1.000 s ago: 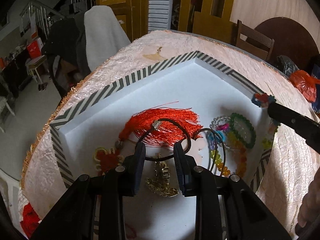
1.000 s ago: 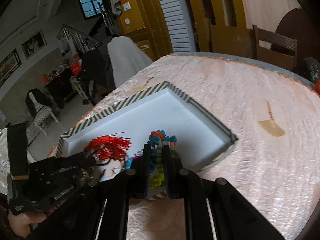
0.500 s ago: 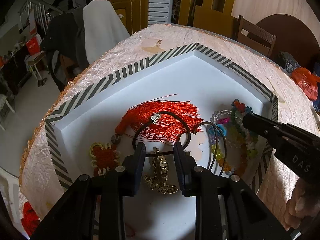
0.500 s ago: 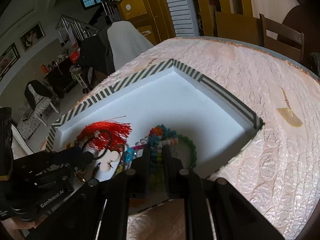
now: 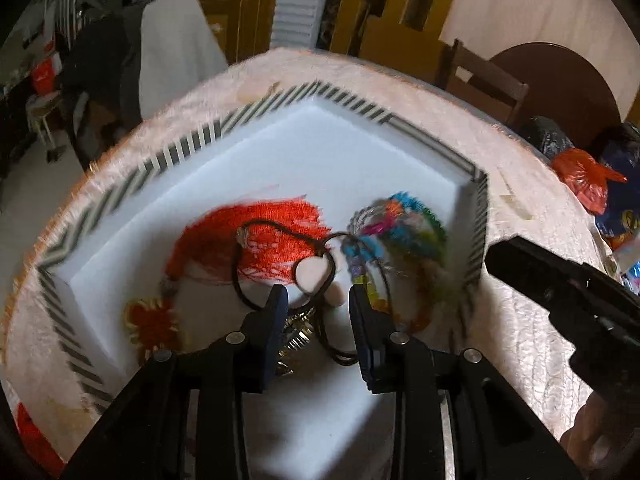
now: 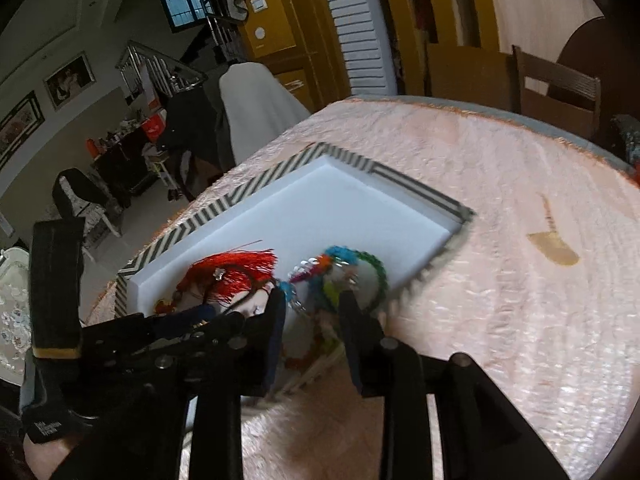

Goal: Organize jewelry

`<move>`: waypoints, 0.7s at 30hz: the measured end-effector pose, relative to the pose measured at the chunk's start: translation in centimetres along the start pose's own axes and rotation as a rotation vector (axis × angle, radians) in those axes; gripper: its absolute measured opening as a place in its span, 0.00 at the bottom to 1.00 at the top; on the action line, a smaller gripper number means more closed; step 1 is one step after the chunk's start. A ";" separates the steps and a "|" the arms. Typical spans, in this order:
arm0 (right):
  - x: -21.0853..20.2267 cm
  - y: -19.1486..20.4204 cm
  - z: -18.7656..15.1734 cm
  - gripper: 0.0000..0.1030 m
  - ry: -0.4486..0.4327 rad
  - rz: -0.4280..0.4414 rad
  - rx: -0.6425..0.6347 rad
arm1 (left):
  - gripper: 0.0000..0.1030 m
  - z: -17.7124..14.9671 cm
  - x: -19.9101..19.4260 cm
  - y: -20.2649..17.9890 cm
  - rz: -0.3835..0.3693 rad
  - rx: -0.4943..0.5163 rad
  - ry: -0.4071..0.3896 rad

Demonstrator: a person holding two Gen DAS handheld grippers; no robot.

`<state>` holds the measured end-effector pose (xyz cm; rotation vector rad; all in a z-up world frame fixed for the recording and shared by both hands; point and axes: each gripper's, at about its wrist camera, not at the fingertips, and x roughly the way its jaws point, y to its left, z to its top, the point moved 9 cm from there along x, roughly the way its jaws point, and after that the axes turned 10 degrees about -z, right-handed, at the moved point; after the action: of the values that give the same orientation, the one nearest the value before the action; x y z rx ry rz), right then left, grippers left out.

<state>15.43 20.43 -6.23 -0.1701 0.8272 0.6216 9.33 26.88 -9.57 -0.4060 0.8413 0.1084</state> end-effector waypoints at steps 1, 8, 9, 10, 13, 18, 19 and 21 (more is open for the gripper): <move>-0.5 -0.4 -0.2 0.28 0.001 -0.011 -0.002 | 0.50 0.2 -0.7 0.0 0.013 0.016 -0.011; -5.5 -0.8 -2.9 0.46 0.031 -0.063 -0.067 | 1.00 -0.3 -7.0 0.6 0.129 0.151 -0.057; -6.5 -0.7 -3.5 0.59 0.029 -0.074 -0.077 | 1.00 -0.6 -7.4 0.8 0.137 0.153 -0.050; -7.3 -0.7 -4.0 0.64 0.024 -0.082 -0.081 | 1.00 -1.1 -7.8 1.1 0.142 0.149 -0.045; -9.7 -0.8 -5.4 0.66 0.006 -0.092 -0.070 | 1.00 -2.6 -9.0 1.0 0.154 0.143 -0.052; -11.7 -1.2 -6.5 0.66 -0.002 -0.103 -0.055 | 1.00 -2.8 -11.5 -0.9 0.175 0.179 -0.131; -11.9 -1.2 -6.5 0.66 -0.007 -0.108 -0.061 | 1.00 -2.8 -12.0 -1.1 0.187 0.169 -0.142; -12.4 -1.3 -6.3 0.66 -0.017 -0.113 -0.068 | 1.00 -2.5 -12.6 -1.4 0.174 0.152 -0.162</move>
<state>5.82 11.46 -1.51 -0.2706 0.7749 0.5446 -0.51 25.46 -1.26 -0.1782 0.7189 0.2345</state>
